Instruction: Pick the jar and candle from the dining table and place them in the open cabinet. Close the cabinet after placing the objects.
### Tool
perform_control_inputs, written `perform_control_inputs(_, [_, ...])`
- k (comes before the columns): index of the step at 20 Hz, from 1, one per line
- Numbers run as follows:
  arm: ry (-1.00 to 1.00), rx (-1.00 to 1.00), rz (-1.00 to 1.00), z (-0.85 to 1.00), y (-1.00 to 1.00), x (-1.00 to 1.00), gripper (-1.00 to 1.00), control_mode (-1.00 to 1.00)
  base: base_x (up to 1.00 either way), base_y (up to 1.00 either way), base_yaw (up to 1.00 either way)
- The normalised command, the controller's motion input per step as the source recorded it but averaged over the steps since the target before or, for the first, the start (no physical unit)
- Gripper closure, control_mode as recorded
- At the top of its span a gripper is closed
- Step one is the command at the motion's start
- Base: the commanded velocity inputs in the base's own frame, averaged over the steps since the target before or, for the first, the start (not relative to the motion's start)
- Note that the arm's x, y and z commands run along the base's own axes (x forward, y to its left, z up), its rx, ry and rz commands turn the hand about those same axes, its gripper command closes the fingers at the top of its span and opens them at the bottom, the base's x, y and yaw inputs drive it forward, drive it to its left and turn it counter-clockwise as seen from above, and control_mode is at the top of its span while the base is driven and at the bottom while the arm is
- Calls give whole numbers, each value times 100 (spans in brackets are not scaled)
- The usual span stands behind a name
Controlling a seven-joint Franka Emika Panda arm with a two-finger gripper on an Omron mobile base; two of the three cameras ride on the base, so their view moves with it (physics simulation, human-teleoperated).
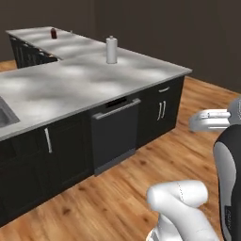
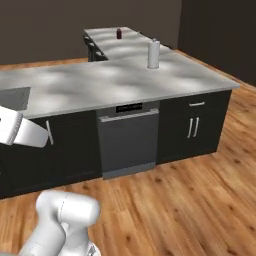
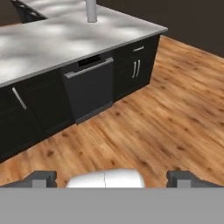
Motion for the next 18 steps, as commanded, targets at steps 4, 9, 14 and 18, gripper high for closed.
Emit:
perform_control_inputs(4, [0, 0, 0, 0, 0, 0, -100, 100, 100, -98, 33])
perform_control_inputs(9, [0, 0, 0, 0, 0, 0, -100, 100, 100, -100, 34])
perform_control_inputs(14, [0, 0, 0, 0, 0, 0, -100, 100, 100, -100, 38])
perform_control_inputs(18, [0, 0, 0, 0, 0, 0, -100, 100, 100, -100, 39])
